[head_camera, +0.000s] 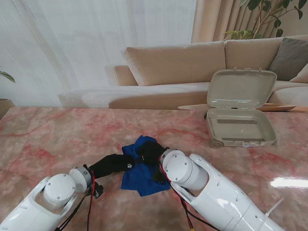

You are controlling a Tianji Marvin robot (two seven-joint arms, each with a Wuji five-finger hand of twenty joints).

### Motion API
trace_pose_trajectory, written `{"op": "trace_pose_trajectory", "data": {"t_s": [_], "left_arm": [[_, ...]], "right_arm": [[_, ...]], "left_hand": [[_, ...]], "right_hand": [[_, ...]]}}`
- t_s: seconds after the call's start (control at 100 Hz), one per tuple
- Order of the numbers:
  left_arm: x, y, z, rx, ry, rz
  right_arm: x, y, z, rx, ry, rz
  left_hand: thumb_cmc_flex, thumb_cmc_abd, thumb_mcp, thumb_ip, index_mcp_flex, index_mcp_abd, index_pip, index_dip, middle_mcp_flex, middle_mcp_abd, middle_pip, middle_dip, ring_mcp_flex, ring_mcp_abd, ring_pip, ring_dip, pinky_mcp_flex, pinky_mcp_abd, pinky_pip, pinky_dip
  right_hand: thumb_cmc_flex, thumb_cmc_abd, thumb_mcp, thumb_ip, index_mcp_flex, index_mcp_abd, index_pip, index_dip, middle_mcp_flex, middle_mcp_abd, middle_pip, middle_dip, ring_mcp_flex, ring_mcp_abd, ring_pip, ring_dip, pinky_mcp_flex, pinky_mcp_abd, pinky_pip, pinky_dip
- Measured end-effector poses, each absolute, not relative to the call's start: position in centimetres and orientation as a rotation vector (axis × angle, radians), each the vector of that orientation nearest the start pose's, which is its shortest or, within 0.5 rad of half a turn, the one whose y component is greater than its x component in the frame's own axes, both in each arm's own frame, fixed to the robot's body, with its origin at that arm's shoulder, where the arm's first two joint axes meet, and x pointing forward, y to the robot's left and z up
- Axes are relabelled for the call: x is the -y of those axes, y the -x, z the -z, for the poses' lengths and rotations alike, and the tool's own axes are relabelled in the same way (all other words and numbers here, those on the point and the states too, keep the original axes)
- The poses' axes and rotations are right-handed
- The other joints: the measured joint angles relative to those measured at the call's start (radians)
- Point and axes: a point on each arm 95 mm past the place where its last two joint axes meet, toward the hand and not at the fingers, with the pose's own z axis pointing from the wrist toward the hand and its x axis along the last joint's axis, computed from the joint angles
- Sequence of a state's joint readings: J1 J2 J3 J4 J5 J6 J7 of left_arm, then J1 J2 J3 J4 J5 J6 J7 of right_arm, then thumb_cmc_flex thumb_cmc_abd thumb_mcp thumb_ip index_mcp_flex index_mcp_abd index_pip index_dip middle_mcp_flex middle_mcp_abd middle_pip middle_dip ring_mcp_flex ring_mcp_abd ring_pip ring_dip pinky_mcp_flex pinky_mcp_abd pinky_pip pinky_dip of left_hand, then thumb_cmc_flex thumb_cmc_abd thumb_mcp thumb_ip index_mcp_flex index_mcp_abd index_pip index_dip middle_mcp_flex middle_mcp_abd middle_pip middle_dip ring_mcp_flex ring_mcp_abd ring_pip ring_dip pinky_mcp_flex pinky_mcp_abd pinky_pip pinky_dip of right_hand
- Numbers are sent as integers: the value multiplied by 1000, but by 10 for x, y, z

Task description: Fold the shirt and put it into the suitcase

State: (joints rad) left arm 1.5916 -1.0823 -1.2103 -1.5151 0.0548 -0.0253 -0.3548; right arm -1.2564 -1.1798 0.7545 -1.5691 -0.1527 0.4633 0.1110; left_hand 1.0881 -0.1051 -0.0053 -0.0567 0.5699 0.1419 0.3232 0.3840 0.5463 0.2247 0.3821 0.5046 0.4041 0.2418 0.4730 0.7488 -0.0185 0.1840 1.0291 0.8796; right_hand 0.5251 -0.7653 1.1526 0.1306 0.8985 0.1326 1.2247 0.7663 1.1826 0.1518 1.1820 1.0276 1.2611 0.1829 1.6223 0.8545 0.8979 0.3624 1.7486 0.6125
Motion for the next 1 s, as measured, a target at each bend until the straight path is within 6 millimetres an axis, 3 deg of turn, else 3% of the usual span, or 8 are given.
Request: {"op": "trace_pose_trajectory", "data": {"t_s": [0.2, 0.3, 0.4, 0.54, 0.71, 1.0], "left_arm": [[4, -372, 381, -1354, 2334, 1834], [4, -371, 381, -1345, 2332, 1834], [3, -371, 381, -1334, 2332, 1834], [1, -370, 381, -1322, 2329, 1830], [-2, -367, 380, -1303, 2326, 1821], [-9, -357, 374, -1251, 2302, 1799]], "right_arm": [[-154, -401, 337, 1582, 2255, 1636], [-155, -400, 339, 1578, 2250, 1631], [-157, -399, 341, 1566, 2246, 1630], [-158, -398, 342, 1521, 2248, 1634], [-158, -396, 343, 1492, 2241, 1651], [-155, -394, 340, 1447, 2213, 1678]], "left_hand": [[0, 0, 0, 0, 0, 0, 0, 0, 0, 0, 0, 0, 0, -1, 0, 0, 4, 0, 0, 0], [0, 0, 0, 0, 0, 0, 0, 0, 0, 0, 0, 0, 1, -2, 0, 0, 7, 0, 0, 0], [0, 0, 0, 0, 0, 0, 0, 0, 0, 0, 0, 0, 1, -2, 0, 0, 7, 0, 0, -1], [0, 0, 0, 0, 0, 0, 0, 0, 0, 0, 0, 0, 1, -5, 0, 0, 7, 0, -1, -8], [0, 0, 0, 0, 0, 0, 0, 0, 0, 0, 0, 0, 1, -5, 0, -2, 7, 11, -13, -9], [0, 0, 0, 0, 0, 0, 0, 0, 0, 0, 0, 0, -2, 64, -26, -23, 11, 150, -67, -18]], "right_hand": [[2, 1, -8, -3, -1, -1, -1, -14, -7, 0, -31, -17, 0, 0, -73, -48, -47, 12, -17, -12], [18, 10, -17, -77, -1, -2, -14, -44, -12, 0, -70, -44, 0, 3, -159, -93, -82, 32, -57, -24], [24, 8, -33, -98, -1, -3, -28, -82, -22, 18, -115, -80, 0, 24, -269, -149, -121, 52, -107, -38], [22, 94, -134, -140, 1, -4, -140, -199, -71, 80, -219, -169, -11, 77, -492, -231, -214, 80, -204, -64], [-14, 162, -198, -140, 30, -3, -321, -225, -130, 111, -332, -277, -86, 108, -694, -259, -306, 84, -309, -90], [-47, 217, -239, -141, 39, 8, -464, -216, -167, 124, -434, -354, -151, 129, -896, -299, -379, 70, -393, -115]]}}
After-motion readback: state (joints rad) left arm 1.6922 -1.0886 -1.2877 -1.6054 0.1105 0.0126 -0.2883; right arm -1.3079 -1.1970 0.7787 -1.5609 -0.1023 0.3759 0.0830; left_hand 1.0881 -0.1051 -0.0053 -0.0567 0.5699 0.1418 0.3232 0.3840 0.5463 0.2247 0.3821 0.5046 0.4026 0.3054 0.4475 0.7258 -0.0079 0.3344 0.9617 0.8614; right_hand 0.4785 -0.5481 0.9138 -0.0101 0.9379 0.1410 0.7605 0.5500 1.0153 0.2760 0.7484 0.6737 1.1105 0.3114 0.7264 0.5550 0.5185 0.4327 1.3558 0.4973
